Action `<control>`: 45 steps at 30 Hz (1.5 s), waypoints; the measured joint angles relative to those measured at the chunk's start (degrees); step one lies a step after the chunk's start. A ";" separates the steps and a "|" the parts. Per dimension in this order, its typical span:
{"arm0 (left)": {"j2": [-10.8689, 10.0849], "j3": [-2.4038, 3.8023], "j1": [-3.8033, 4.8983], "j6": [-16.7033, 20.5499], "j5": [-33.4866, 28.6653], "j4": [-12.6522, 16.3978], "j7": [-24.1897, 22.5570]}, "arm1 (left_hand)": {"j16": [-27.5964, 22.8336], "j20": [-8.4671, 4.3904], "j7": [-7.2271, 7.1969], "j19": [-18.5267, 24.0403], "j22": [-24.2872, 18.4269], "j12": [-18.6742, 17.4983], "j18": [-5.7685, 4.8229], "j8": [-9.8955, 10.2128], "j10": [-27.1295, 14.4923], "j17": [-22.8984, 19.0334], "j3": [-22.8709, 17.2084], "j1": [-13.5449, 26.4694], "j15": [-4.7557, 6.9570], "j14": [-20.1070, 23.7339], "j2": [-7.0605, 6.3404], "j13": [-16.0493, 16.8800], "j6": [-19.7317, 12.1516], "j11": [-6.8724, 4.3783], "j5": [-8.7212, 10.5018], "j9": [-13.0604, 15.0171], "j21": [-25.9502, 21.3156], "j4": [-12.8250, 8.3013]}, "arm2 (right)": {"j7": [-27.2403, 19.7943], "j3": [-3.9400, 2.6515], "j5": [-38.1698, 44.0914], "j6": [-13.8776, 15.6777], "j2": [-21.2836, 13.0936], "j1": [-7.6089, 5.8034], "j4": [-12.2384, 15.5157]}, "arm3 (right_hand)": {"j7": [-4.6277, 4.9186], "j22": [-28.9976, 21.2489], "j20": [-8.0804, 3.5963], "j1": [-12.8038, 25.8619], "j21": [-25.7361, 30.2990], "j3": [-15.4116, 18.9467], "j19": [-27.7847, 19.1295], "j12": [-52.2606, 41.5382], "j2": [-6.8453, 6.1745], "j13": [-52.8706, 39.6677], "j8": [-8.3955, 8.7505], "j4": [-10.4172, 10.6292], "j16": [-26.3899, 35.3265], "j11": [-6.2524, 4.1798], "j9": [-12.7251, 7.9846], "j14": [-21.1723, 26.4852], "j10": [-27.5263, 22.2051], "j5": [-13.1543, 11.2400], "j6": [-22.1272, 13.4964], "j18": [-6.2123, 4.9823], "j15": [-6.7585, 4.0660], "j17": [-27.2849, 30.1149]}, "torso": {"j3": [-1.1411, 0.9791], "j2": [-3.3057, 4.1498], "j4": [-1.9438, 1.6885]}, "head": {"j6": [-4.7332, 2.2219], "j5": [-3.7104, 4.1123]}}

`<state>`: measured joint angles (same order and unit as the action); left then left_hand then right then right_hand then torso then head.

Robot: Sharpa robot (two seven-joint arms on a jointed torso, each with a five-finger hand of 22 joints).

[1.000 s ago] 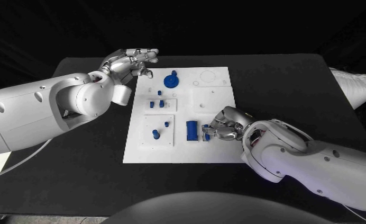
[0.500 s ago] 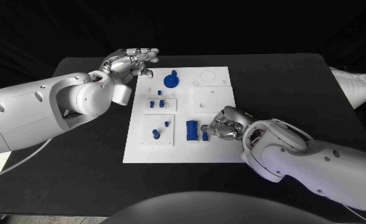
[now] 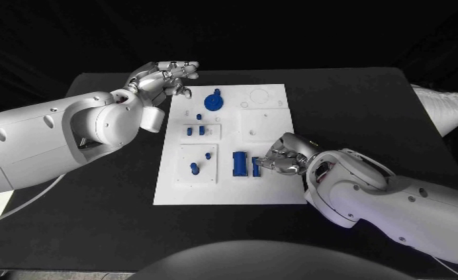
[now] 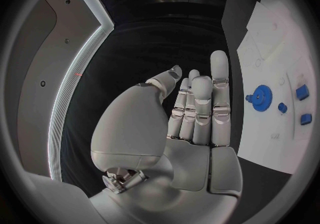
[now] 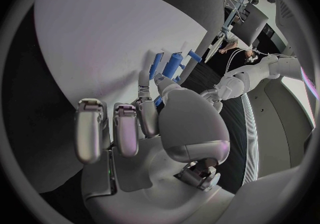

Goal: Assemble the parts on the task board

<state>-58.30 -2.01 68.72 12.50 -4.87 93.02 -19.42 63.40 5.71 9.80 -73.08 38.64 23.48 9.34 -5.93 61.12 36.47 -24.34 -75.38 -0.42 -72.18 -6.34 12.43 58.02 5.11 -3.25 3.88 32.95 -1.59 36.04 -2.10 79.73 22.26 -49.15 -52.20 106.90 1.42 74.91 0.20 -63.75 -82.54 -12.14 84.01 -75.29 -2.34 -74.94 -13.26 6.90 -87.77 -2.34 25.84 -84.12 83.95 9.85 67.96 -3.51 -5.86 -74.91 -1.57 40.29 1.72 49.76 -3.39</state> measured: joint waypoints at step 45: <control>12.48 0.06 -5.16 2.29 -4.22 -14.56 -3.93 | -55.36 4.56 -3.97 43.02 -27.32 -22.04 -1.35 5.08 -22.43 -33.33 12.18 26.85 -5.46 36.35 5.48 -11.72 -20.99 1.84 2.57 -3.15 -31.85 1.64 | -55.93 -1.28 -67.63 -0.73 6.74 -7.04 -29.94 | 4.78 -74.07 9.78 15.87 81.72 5.91 -48.43 74.41 2.63 69.61 12.45 -7.37 86.98 9.14 -22.22 45.02 -46.07 -7.36 -33.53 -4.42 11.49 70.11 | 0.77 -7.34 1.07 | -13.19 1.53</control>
<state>-45.82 -1.95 63.57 14.79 -9.09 78.46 -23.35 8.04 10.27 5.83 -30.06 11.32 1.44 7.99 -0.85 38.68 3.13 -12.16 -48.53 -5.88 -35.83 -0.86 0.71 37.03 6.95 -0.68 0.73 1.10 0.05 -19.89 -3.39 12.10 21.53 -42.41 -59.24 76.96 6.20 0.84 9.98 -47.87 -0.82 -6.23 35.58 -0.88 0.29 -5.33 -0.80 -0.46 -0.79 6.79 3.61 -39.11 37.88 2.49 34.43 -7.93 5.63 -4.80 -0.80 32.95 2.79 36.57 -1.86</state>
